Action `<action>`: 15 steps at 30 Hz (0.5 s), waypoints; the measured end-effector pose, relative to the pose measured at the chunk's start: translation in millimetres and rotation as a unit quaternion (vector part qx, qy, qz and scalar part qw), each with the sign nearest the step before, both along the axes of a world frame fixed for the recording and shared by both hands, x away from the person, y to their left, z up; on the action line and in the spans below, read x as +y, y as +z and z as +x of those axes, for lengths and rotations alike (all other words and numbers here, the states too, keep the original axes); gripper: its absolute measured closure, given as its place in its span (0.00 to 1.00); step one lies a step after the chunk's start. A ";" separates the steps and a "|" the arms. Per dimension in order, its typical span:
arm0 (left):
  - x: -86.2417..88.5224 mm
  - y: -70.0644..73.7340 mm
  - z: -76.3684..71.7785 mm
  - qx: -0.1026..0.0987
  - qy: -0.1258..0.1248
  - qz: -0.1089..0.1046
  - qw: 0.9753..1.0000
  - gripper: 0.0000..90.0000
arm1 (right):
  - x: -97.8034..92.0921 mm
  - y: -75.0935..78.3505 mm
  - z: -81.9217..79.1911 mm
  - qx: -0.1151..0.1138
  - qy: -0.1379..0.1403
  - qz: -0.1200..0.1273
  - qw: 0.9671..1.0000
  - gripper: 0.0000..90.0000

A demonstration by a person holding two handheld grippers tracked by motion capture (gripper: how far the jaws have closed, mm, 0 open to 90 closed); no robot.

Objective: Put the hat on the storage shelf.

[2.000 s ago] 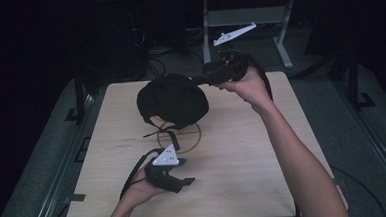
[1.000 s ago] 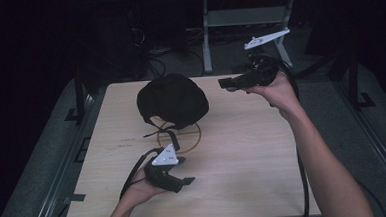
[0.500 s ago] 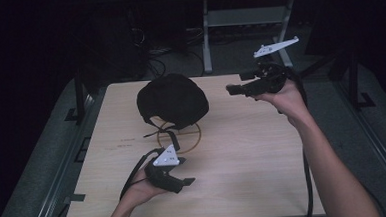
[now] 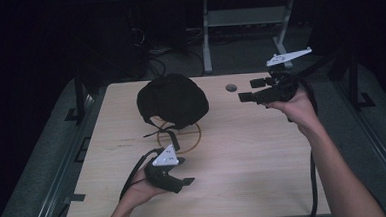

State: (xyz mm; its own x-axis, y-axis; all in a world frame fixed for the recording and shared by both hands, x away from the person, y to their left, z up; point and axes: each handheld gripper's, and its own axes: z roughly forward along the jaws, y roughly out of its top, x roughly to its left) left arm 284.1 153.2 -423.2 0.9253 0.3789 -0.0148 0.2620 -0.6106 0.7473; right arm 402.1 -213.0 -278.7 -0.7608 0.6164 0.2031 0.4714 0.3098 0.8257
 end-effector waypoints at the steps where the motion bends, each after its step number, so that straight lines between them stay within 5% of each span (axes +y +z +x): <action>1: -0.3 -0.4 -0.2 0.002 0.002 -0.004 1.000 0.30 | -1.8 -1.3 -0.6 0.000 -0.001 0.001 1.000 0.20; 15: 1.4 -1.8 0.3 0.005 0.003 -0.001 1.000 0.30 | -22.4 -21.7 -13.8 0.013 -0.009 0.008 1.000 0.20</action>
State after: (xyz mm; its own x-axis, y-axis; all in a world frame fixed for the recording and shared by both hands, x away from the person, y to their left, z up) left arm 284.4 154.6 -425.1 0.9226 0.3851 -0.0247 0.2736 -0.6076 0.7456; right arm 388.2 -235.4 -300.4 -0.7442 0.6263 0.2322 0.4977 0.2880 0.8181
